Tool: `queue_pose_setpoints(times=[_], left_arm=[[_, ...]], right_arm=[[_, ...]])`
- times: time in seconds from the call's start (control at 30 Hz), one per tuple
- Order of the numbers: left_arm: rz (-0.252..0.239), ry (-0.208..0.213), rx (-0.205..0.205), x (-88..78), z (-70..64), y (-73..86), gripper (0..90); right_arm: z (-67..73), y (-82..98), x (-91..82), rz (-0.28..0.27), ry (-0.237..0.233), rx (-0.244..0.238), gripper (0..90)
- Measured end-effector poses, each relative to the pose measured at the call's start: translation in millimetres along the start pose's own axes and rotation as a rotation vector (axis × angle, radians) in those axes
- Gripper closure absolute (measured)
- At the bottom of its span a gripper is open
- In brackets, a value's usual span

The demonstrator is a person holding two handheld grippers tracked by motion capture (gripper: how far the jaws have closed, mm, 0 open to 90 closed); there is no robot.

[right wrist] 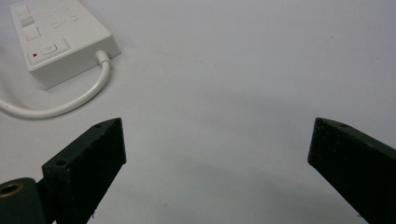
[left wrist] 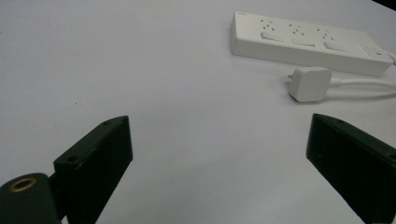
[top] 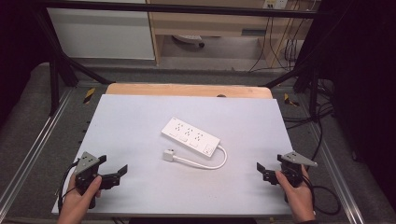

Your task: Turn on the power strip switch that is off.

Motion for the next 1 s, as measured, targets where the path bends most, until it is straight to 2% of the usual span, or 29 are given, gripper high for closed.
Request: queue_pose_setpoints(times=[0.1,0.43,0.87,1.0], left_arm=[[0.003,0.003,0.004,0.2,0.3,0.2,7.1],[0.015,0.007,0.009,1.7,1.2,1.8,7.0],[0.005,0.017,0.013,0.1,1.8,1.5,7.0],[0.005,0.017,0.012,0.1,2.2,1.5,7.0]], right_arm=[[-0.3,-0.4,-0.1,0.001,-0.003,0.018,5.5],[3.7,-4.6,-1.7,0.007,-0.027,-0.008,5.2],[10.6,-11.6,-4.4,-0.027,-0.067,0.018,3.5],[11.8,-13.3,-5.3,-0.028,-0.073,0.008,3.2]])
Point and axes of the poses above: each handheld gripper's, and its own axes: x roughly forward along the jaws, y roughly out of its underside, z roughly to its left, the point moved 4 cm from there along x, roughly forward along the jaws, and after that the axes turned 4 degrees about -x, right-handed, at the moved point
